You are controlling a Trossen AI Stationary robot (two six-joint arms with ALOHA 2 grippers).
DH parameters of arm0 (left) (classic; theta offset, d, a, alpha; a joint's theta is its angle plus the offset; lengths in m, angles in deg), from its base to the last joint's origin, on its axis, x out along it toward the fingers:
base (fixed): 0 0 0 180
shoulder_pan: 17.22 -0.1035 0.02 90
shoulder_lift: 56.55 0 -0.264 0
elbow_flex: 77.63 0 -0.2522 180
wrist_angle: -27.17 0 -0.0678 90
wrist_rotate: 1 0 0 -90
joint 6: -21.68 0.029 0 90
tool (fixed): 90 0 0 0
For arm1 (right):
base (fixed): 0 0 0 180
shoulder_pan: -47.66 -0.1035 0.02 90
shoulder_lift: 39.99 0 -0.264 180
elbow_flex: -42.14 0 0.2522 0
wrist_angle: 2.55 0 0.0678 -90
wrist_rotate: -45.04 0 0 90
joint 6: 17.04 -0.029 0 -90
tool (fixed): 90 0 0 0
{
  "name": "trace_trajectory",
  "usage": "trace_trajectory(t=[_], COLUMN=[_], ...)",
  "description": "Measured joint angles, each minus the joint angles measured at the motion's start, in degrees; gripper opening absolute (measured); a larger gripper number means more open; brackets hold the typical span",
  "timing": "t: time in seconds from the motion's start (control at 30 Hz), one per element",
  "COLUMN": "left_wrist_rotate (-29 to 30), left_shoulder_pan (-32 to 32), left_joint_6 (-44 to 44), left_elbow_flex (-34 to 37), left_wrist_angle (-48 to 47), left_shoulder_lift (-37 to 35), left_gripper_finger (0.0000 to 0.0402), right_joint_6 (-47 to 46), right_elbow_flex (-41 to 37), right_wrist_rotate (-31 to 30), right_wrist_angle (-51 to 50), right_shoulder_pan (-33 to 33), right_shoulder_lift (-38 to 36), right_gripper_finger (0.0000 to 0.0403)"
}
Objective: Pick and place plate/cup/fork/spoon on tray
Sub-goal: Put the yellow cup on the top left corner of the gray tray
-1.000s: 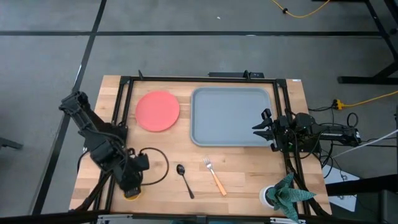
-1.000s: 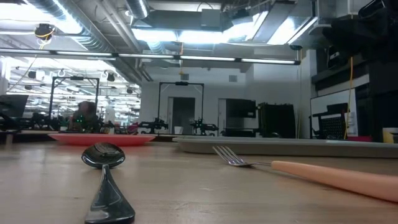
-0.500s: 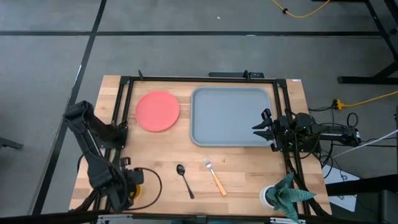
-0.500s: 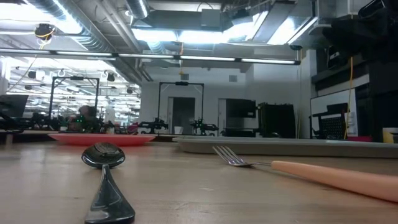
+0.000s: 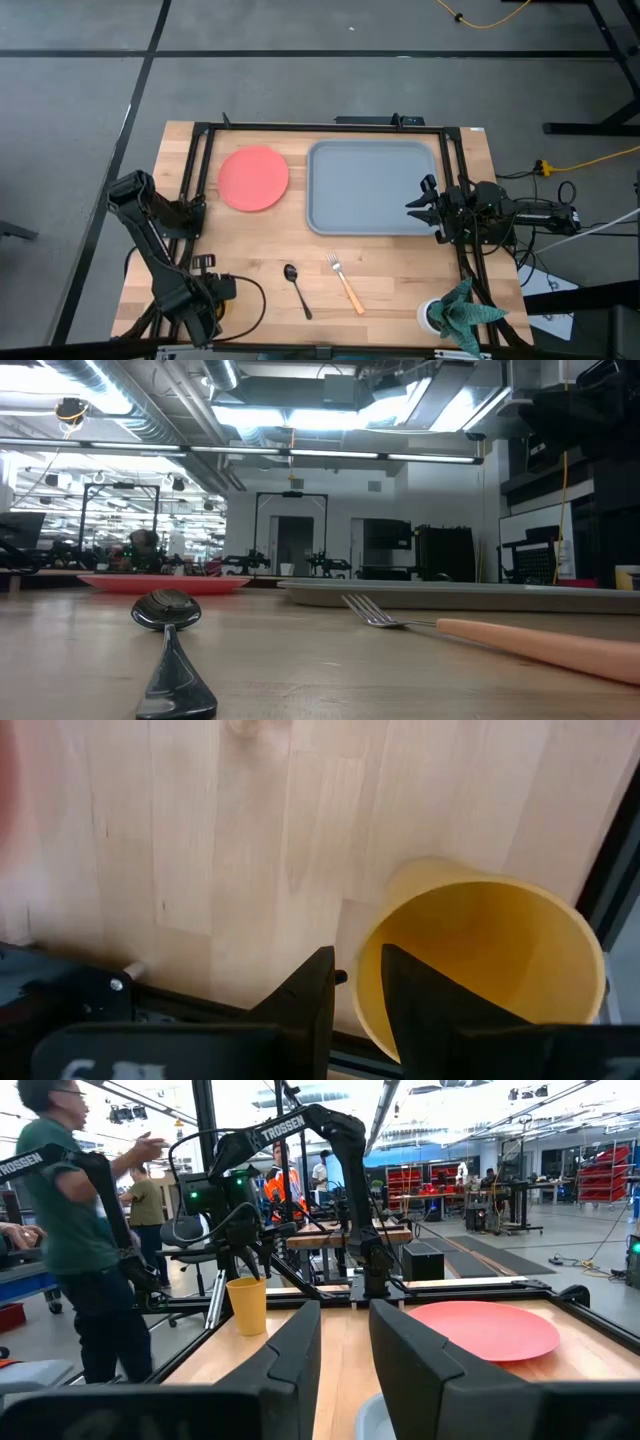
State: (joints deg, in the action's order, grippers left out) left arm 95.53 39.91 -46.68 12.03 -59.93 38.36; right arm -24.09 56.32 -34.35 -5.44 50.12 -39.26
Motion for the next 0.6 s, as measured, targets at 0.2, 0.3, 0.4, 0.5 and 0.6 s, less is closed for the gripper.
trace_trajectory(t=[0.2, 0.3, 0.4, 0.5, 0.6], left_wrist_rotate=[0.01, 0.02, 0.43, 2.07, 2.40], left_shoulder_pan=[0.00, 0.00, 0.00, 0.00, 0.00], left_joint_6=[1.50, 4.25, 5.43, 7.21, 8.92], left_elbow_flex=[0.00, 0.00, 0.00, 0.00, 0.00], left_wrist_angle=[0.08, 0.69, 1.32, 1.70, 2.08], left_shoulder_lift=[0.00, 0.00, 0.00, 0.00, 0.00], left_gripper_finger=[0.0078, 0.0078, 0.0078, 0.0078, 0.0078], right_joint_6=[0.00, 0.00, -0.12, -0.13, -0.15], right_elbow_flex=[0.00, -0.01, 0.00, 0.00, -0.01], right_wrist_rotate=[0.00, 0.00, 0.00, 0.00, 0.01], right_wrist_angle=[0.00, 0.00, 0.00, 0.00, 0.00], right_shoulder_pan=[0.00, -0.01, 0.00, -0.02, -0.01], right_shoulder_lift=[0.00, 0.00, 0.00, 0.00, 0.00], right_gripper_finger=[0.0094, 0.0094, 0.0094, 0.0094, 0.0094])
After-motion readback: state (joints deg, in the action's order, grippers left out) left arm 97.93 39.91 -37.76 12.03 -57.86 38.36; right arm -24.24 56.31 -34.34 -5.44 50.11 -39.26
